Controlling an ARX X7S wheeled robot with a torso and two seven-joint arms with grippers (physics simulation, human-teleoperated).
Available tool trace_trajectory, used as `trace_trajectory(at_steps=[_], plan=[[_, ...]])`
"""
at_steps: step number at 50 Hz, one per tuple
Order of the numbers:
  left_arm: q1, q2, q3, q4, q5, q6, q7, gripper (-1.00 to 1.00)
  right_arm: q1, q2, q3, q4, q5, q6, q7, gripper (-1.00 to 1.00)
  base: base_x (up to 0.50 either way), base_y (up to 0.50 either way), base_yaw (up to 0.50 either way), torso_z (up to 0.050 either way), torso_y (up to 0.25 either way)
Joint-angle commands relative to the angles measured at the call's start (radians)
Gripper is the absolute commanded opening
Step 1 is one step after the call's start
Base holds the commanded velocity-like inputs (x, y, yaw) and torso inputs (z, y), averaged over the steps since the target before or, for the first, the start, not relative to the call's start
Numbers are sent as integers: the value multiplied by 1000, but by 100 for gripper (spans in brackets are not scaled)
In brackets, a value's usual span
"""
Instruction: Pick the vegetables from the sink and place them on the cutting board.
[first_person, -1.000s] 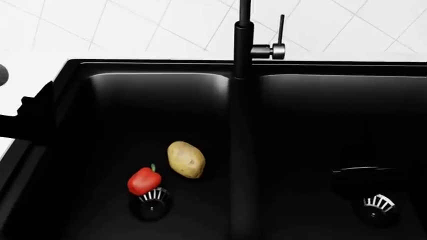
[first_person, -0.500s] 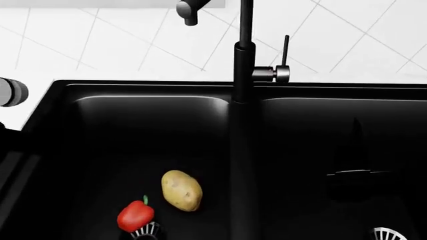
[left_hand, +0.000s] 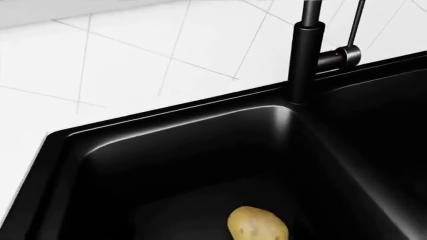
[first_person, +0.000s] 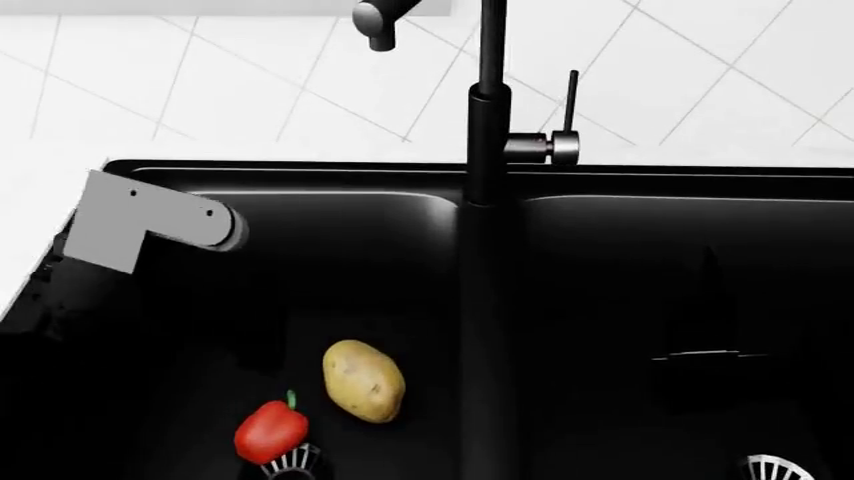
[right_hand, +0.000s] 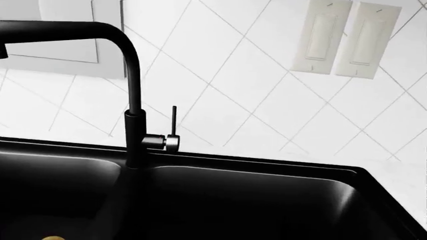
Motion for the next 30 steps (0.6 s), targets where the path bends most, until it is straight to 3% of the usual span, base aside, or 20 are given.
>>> trace_trajectory(at_steps=[1, 14, 20, 25, 30], plan=[[3, 54, 63, -223, 23, 162, 20, 100, -41, 2, 11, -2, -27, -36, -19, 100, 0, 0, 0, 0, 0], [-36, 104, 190, -627, 114, 435, 11, 100, -61, 13, 10, -5, -21, -43, -16, 100, 0, 0, 0, 0, 0], [-69, 127, 224, -797, 113, 531, 29, 100, -81, 10, -6, 1, -53, -69, -39, 100, 0, 0, 0, 0, 0], [-64, 116, 273, -832, 128, 574, 28, 100, -102, 10, -13, 4, -69, -86, -55, 100, 0, 0, 0, 0, 0], [-126, 143, 311, -1017, 115, 630, 21, 100, -124, 2, -25, 7, -93, -107, -68, 100, 0, 0, 0, 0, 0]])
